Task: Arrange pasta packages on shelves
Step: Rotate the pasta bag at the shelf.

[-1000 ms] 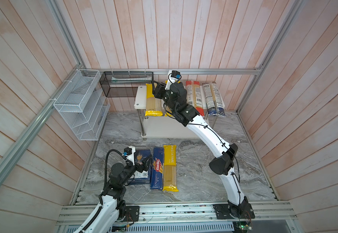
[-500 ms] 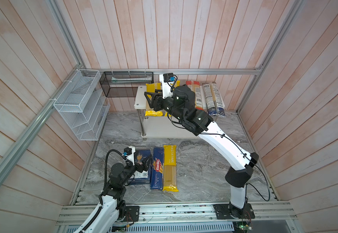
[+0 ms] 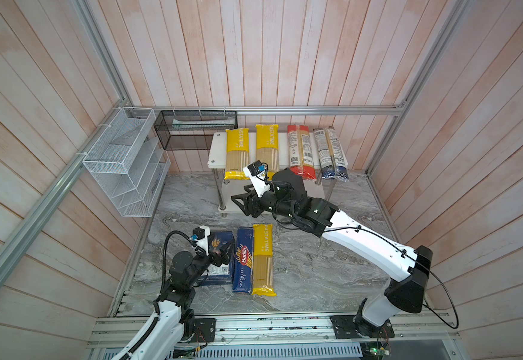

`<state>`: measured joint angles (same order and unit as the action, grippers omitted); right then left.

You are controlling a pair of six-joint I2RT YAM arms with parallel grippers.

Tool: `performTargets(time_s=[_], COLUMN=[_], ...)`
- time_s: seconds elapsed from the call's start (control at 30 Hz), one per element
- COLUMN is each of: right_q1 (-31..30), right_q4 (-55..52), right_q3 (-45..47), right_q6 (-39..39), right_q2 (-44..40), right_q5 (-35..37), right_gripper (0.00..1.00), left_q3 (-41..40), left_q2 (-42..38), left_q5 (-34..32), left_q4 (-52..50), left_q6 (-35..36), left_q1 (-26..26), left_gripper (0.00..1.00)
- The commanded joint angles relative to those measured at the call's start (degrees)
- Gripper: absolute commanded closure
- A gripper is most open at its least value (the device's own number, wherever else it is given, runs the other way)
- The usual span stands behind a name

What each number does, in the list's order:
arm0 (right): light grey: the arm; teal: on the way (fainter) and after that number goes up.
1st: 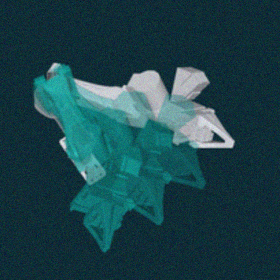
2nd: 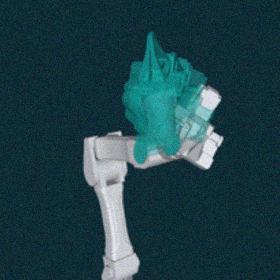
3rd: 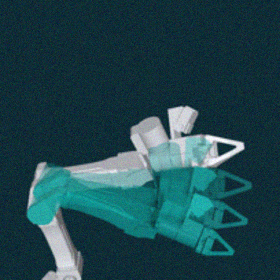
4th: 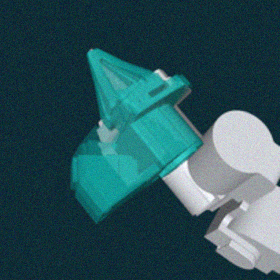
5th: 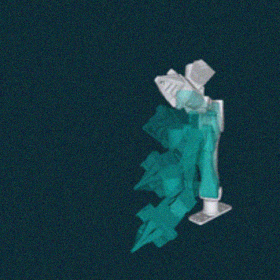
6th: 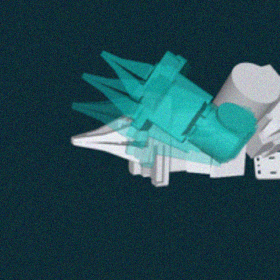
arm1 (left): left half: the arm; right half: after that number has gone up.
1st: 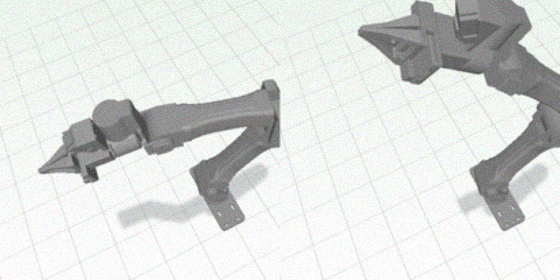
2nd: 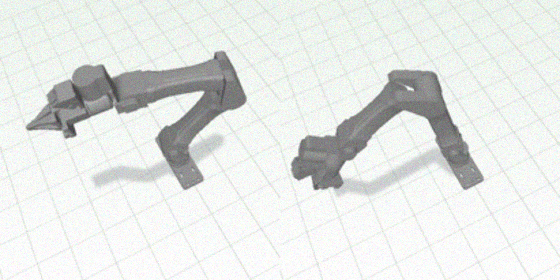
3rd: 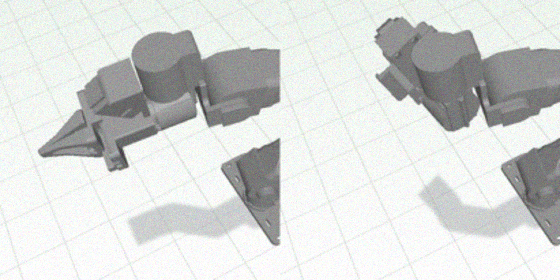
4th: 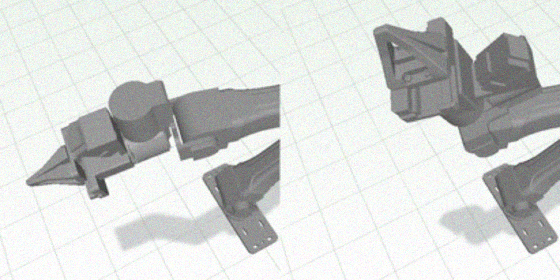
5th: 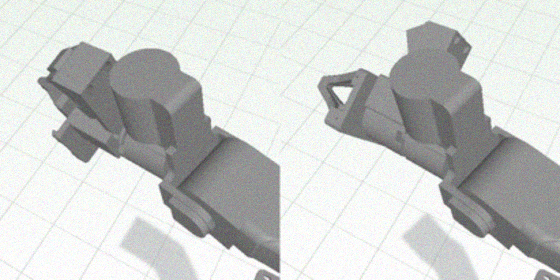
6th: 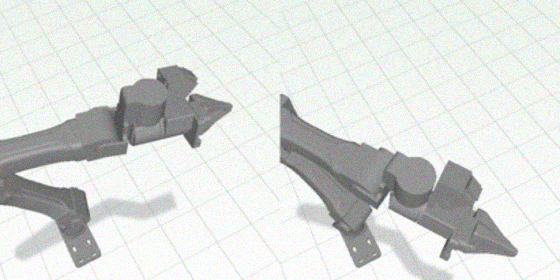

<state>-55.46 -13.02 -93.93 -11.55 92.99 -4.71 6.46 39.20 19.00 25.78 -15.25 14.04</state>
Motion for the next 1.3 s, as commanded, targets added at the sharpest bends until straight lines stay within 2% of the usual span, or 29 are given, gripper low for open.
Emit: performTargets(time_s=[0.0, 0.17, 0.8, 1.27], right_q1=[-0.02, 0.25, 2.43, 4.31], right_q4=[4.44, 4.39, 3.53, 4.30], right_q3=[0.68, -0.67, -8.46, -11.43], right_q6=[1.91, 3.55, 3.82, 3.71], right_q2=[-2.05, -0.64, 5.95, 9.50], right_q5=[-2.56, -2.04, -7.76, -8.20], right_gripper=[0.37, 0.37, 0.37, 0.37], left_q3=[-0.41, -0.41, -0.40, -0.44], left_q2=[0.43, 0.51, 0.38, 0.20], left_q5=[0.17, 0.24, -0.32, -0.36], left_q4=[1.11, 1.16, 0.85, 0.87], left_q6=[0.65, 0.73, 0.48, 0.48], left_q1=[0.02, 0.01, -0.05, 0.01], left_gripper=[0.00, 0.00, 0.00, 0.00])
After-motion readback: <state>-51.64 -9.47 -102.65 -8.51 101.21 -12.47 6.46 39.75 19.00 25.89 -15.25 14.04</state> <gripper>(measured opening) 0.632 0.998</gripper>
